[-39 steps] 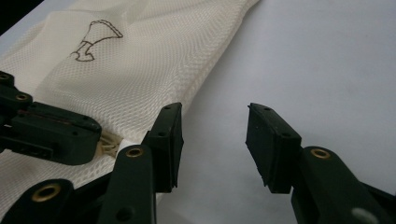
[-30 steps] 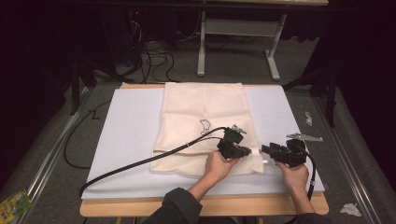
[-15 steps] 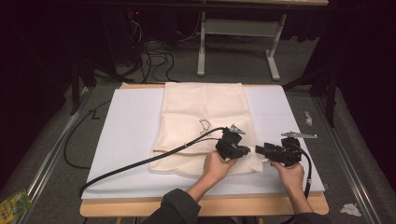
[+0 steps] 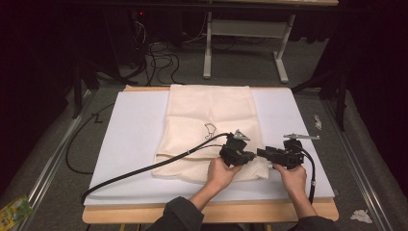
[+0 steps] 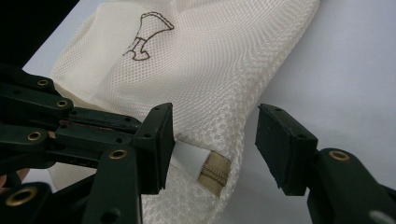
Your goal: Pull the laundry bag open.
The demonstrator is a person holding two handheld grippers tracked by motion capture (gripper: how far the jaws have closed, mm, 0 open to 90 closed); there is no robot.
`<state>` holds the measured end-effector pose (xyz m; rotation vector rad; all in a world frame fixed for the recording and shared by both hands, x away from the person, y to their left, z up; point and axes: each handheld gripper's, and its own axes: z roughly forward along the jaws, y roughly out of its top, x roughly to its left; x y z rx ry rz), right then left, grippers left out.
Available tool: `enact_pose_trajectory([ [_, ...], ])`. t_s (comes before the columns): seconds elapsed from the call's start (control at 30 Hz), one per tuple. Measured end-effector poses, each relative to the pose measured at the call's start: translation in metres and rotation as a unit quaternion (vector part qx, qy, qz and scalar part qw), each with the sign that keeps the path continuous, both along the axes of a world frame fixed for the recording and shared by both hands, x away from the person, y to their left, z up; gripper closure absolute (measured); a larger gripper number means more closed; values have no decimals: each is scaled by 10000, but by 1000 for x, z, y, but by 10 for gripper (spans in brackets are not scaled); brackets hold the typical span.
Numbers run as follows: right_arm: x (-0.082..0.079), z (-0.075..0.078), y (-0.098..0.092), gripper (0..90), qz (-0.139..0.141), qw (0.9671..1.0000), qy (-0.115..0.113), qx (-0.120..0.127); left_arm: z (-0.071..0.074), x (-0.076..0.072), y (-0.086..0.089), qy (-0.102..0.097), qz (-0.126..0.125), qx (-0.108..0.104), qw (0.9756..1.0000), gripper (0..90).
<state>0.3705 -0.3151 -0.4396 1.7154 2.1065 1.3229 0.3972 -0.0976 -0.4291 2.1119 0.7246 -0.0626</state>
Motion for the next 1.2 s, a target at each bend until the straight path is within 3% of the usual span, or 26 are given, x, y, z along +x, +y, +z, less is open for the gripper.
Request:
enact_pose_trajectory([
  [0.27, 4, -3, 4, 537, 101, 9998, 139, 142, -1, 0, 1, 9, 14, -19, 10000, 868],
  [0.63, 4, -3, 4, 703, 136, 9996, 76, 218, -5, 2, 1, 64, 10, 55, 10000, 868],
  [1.2, 3, -2, 6, 825, 222, 9997, -50, 82, -9, 4, 0, 171, 29, 118, 9998, 868],
])
